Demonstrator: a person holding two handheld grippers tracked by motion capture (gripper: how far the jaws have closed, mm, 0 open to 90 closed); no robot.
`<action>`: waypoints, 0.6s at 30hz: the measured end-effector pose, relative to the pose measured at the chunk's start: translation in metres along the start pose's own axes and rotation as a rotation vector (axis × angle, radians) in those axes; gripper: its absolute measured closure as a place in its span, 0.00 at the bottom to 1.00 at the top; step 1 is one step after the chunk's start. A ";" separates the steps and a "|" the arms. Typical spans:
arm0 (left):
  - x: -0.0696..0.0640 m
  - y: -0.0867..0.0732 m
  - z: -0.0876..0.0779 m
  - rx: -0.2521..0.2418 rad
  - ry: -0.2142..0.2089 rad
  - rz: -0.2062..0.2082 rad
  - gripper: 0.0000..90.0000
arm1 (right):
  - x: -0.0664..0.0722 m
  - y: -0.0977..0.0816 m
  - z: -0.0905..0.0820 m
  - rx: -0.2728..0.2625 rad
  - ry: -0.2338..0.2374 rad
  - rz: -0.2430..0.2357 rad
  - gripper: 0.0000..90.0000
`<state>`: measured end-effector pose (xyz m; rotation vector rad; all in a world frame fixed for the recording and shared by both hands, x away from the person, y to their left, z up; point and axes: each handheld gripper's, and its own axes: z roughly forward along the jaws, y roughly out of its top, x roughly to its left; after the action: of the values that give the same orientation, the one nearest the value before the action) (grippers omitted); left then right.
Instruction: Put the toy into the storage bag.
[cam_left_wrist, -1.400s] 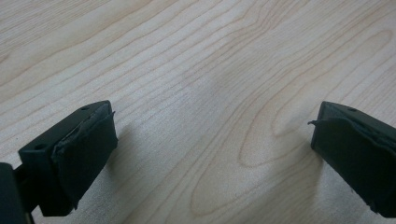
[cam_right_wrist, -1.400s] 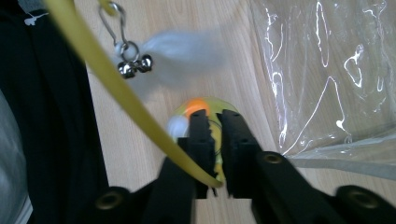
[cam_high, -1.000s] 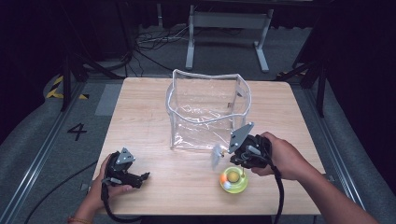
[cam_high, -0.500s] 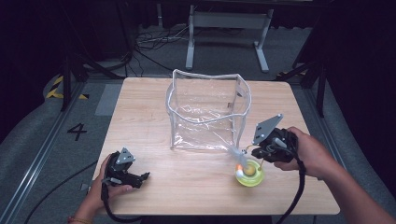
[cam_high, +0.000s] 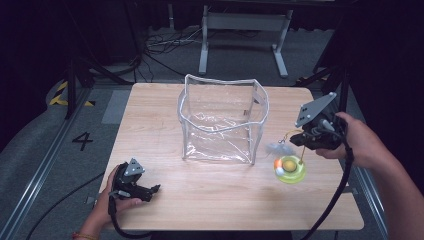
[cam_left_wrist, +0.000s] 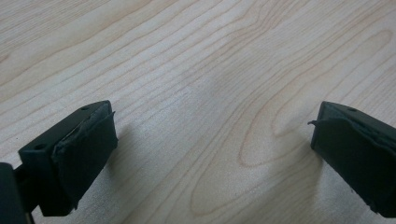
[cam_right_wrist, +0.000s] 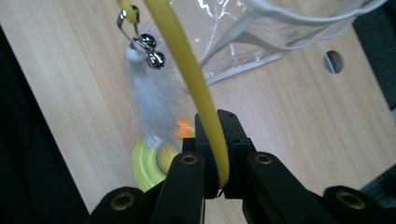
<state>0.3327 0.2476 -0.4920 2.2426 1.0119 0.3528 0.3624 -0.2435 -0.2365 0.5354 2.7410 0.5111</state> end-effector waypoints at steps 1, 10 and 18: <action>0.000 0.000 0.000 0.000 0.000 0.000 0.01 | -0.004 0.001 -0.003 -0.008 -0.004 0.006 0.98; 0.000 0.000 0.000 0.000 0.000 0.000 0.01 | -0.036 0.021 -0.015 -0.002 -0.054 0.018 0.98; 0.000 0.000 0.000 -0.002 0.003 0.003 0.01 | -0.064 0.042 -0.034 0.004 -0.091 0.048 0.98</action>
<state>0.3329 0.2477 -0.4919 2.2421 1.0096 0.3581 0.4196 -0.2423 -0.1758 0.6118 2.6484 0.4811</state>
